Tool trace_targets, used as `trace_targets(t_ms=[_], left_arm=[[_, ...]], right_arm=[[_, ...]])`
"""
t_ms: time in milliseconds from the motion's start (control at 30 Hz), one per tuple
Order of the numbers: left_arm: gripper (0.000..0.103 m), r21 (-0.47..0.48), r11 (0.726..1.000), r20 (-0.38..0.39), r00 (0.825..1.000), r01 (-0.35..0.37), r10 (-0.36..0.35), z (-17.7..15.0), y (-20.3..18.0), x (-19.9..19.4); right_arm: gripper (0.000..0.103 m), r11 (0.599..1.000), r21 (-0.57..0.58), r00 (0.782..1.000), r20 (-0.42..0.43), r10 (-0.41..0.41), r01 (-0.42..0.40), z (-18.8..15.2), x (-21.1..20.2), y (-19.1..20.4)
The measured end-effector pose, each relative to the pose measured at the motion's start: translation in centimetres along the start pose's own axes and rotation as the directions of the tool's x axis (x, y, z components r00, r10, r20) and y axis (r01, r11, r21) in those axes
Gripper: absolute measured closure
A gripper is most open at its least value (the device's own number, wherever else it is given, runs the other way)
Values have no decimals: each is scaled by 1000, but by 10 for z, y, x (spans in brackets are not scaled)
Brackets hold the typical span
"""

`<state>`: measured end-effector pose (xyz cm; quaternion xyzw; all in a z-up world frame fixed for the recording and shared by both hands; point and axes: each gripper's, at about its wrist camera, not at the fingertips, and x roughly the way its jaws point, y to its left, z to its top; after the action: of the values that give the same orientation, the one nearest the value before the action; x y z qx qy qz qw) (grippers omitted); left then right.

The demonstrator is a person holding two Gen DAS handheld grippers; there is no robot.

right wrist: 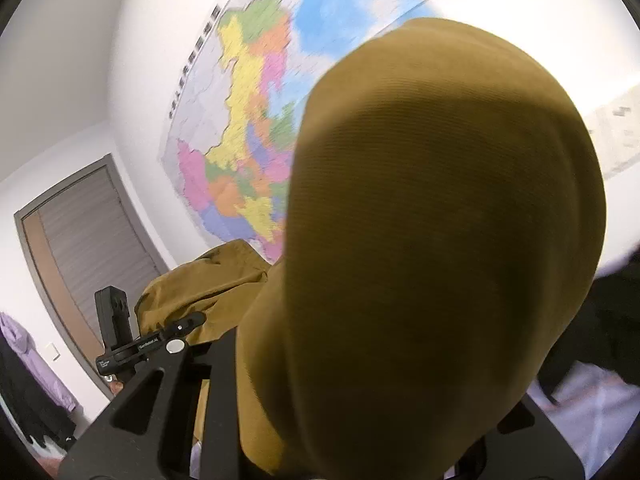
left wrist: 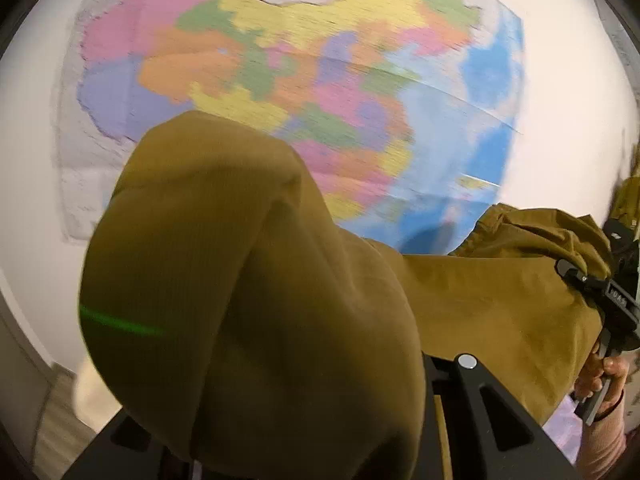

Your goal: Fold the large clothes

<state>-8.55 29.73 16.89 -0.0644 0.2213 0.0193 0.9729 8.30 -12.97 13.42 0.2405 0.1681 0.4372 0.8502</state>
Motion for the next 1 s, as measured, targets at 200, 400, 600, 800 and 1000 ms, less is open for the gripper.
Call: trace_targets(t_ms=[200,400,600,800,1000], left_arm=[[81,-49,987,4,988,-153,153,19,67,15],[81,-118,957,-11,964,-266,267,30,146,30],[81,-152,915,-47,927,-375,372,27,208,53],[81,-212,869,-88,894,-447,439,9,265,81],[80,-243,831,-211,864,-500,458,-54,312,119]], right_arm=[[76,998,-9,996,-59,66,-67,3,84,11],[76,994,10,983,-142,113,-112,-20,147,22],[76,989,3,971,-191,146,-148,-44,201,33],[76,986,-25,954,-259,151,-162,-81,242,43],[66,993,-5,901,-423,101,-114,-132,265,14]])
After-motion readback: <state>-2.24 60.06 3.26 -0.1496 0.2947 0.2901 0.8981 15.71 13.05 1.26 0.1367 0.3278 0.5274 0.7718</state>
